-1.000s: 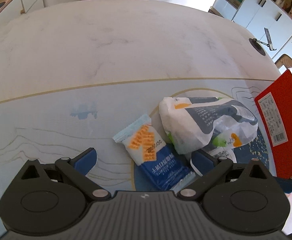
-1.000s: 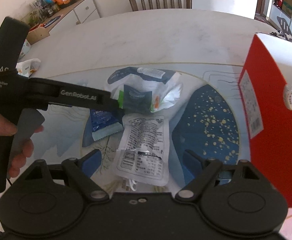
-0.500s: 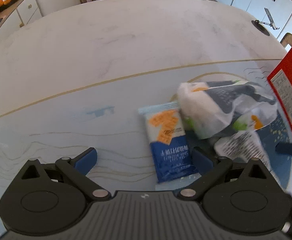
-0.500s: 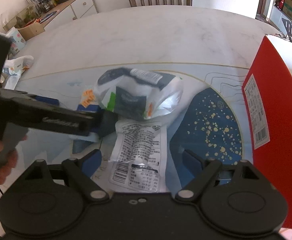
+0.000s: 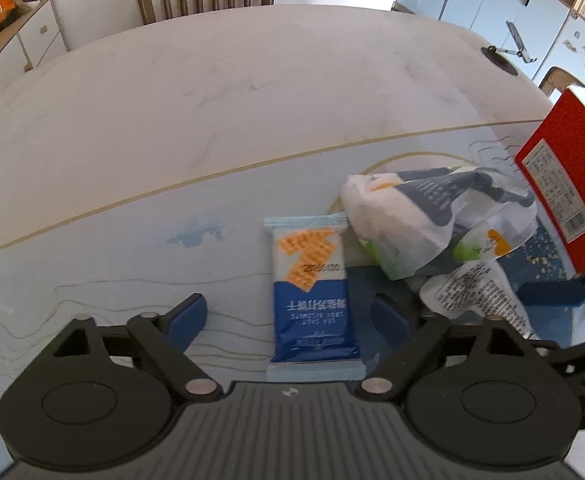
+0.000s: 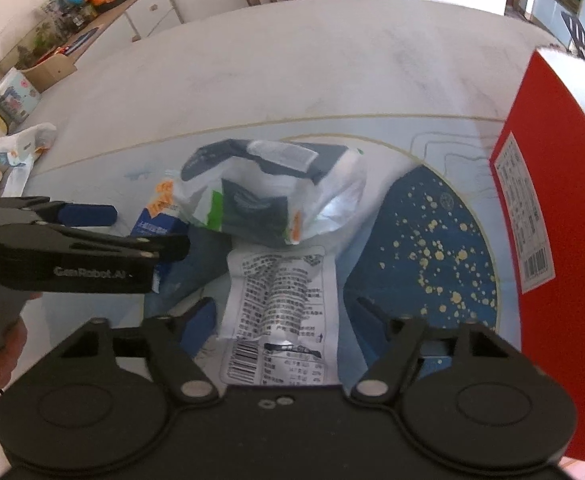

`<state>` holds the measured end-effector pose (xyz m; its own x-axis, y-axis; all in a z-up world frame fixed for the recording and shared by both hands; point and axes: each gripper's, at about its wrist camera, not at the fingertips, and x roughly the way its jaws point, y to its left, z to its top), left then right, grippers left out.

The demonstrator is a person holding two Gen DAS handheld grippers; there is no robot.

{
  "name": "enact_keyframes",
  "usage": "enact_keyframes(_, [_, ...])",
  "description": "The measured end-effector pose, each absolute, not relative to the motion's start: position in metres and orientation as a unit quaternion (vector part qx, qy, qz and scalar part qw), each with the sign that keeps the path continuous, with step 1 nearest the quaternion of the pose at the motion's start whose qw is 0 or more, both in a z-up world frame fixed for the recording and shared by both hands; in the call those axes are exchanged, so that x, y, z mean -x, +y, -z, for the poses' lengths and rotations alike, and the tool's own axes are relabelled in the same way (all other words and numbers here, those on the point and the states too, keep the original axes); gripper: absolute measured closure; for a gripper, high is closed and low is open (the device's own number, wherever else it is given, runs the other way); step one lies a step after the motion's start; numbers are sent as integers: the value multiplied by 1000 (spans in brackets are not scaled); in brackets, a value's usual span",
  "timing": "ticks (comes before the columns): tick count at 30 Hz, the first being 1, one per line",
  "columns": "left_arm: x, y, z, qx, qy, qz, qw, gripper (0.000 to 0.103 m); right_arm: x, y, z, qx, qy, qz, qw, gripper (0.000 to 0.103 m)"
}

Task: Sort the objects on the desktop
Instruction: 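Grasp the white printed sachet with right tool while left tool grasps the blue biscuit packet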

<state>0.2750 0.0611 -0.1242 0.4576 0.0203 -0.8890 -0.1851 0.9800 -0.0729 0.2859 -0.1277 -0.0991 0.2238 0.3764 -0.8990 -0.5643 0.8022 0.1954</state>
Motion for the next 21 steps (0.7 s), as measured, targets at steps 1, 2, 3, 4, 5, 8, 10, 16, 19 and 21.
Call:
enact_keyframes(1, [-275,60,123,78,516,-59,851,21,-286,-128,100,83,548,-301,776,39])
enact_keyframes(2, [-274,59,122,74,515,-58,852,27,-287,-129,101,80,550,-301,775,42])
enact_keyframes(3, [-274,58,121,70,513,-57,854,30,-286,-129,100,80,550,-300,775,42])
enact_keyframes(4, [-274,57,121,67,512,-57,855,35,-286,-129,100,79,549,-300,776,42])
enact_keyframes(5, [-275,56,120,64,511,-58,855,41,-285,-129,99,80,548,-299,777,42])
enact_keyframes(8, [-276,53,119,51,509,-65,857,54,-284,-129,98,80,547,-301,777,42])
enact_keyframes(10, [-275,50,119,41,506,-63,859,63,-284,-130,96,79,546,-300,778,42])
enact_keyframes(16, [-273,52,119,45,500,-60,863,68,-283,-133,91,81,541,-298,782,42])
enact_keyframes(19, [-269,57,119,57,498,-59,863,68,-282,-138,87,79,540,-295,784,43])
enact_keyframes(21, [-266,60,118,66,497,-63,863,68,-281,-142,84,75,540,-294,785,42])
